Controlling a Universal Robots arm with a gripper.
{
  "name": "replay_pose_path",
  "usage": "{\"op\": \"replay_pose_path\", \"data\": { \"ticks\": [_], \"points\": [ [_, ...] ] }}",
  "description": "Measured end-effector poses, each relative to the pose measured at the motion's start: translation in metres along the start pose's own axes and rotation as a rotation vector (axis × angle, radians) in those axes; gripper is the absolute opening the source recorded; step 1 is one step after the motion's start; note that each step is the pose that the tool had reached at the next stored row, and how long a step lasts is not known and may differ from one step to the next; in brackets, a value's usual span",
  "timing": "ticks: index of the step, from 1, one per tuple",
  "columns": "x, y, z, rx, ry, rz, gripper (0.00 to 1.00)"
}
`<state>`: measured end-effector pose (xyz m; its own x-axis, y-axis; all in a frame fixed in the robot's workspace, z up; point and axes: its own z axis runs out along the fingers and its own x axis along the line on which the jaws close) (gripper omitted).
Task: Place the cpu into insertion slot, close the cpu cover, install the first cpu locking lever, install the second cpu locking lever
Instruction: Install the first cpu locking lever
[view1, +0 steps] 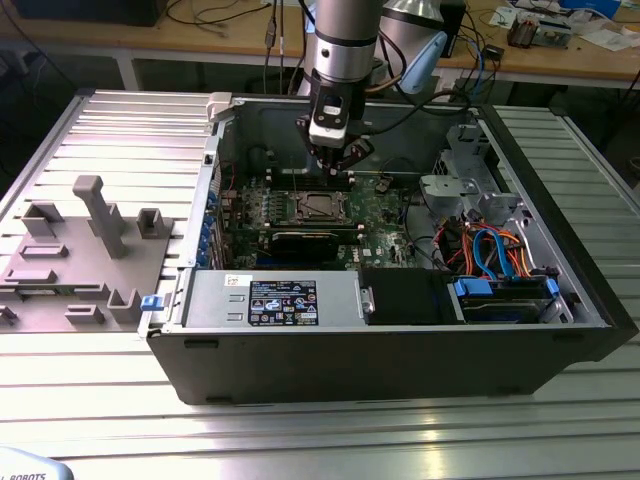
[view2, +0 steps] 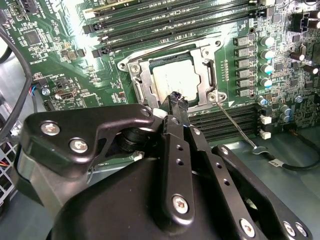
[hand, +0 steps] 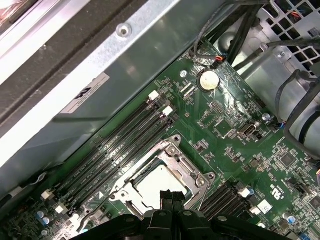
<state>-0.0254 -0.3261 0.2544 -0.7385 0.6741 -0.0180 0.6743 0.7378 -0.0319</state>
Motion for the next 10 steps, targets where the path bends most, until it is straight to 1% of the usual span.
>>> {"op": "replay_pose_path", "data": {
  "ticks": [10],
  "points": [
    [0.0000, 0.0000, 0.0000, -0.0004, -0.0007, -0.022, 0.11]
  ]
}}
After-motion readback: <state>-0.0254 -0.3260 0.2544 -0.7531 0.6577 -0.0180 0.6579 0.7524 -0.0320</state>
